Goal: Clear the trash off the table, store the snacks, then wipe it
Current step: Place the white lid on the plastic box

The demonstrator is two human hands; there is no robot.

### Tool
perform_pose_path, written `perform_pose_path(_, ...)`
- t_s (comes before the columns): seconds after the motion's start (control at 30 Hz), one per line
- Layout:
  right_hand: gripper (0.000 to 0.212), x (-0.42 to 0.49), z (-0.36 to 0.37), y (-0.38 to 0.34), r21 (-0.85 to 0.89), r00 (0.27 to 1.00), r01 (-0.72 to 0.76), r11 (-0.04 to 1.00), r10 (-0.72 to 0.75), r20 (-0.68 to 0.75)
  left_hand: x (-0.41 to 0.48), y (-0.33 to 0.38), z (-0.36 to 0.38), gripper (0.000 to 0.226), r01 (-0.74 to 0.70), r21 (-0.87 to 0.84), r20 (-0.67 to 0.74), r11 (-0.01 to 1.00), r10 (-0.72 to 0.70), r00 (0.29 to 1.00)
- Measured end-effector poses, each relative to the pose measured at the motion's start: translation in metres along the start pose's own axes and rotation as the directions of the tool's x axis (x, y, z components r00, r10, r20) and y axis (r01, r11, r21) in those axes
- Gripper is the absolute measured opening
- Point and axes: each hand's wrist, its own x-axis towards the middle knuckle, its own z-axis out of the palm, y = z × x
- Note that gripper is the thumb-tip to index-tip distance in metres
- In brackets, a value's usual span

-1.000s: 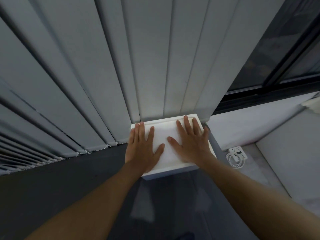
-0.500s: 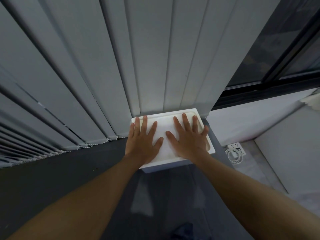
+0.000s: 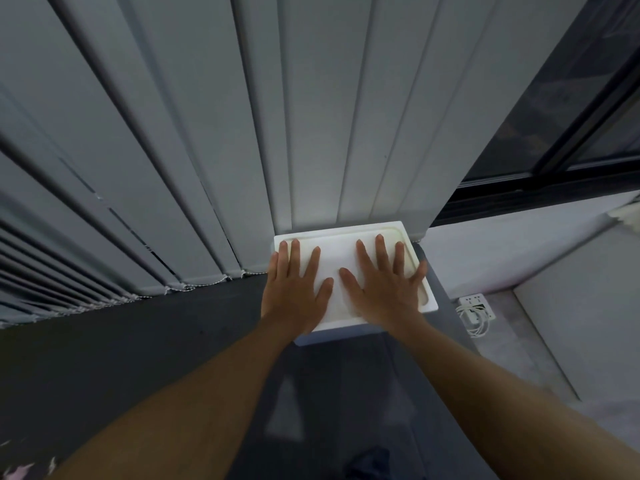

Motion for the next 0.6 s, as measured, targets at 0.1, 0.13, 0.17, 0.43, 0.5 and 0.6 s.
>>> perform_pose_path(0.1,0.078,0.000,0.001,0.002,-0.009,1.000,0.007,1.000,-0.008,-0.012,0.001,-0.004,0.000,0.074,-0.012,0.004,0.067,1.000,0.012,0.998)
perform_pose_path(0.13,0.078,0.000,0.001,0.004,-0.005,1.000,0.006,1.000,-0.006,-0.009,0.002,-0.004,0.000,0.074,-0.019,0.003,0.093,1.000,0.019,0.996)
perform_pose_path(0.17,0.078,0.001,0.001,0.004,0.001,1.000,0.004,1.000,-0.004,-0.001,0.004,-0.005,-0.002,0.074,-0.027,-0.005,0.124,1.000,0.027,0.992)
perform_pose_path(0.43,0.079,-0.001,-0.006,0.004,0.070,0.997,0.025,0.997,-0.030,0.077,-0.015,-0.039,-0.036,0.073,-0.078,-0.166,0.206,0.983,0.112,0.972)
perform_pose_path(0.5,0.079,-0.007,-0.010,-0.004,0.103,0.997,0.040,0.994,-0.047,0.065,-0.029,-0.046,-0.044,0.069,-0.032,-0.175,0.196,0.984,0.066,0.978)
perform_pose_path(0.6,0.078,-0.017,-0.020,-0.025,0.177,0.994,0.064,0.982,-0.078,0.073,-0.053,-0.054,-0.054,0.064,0.048,-0.214,0.138,0.976,-0.019,0.990)
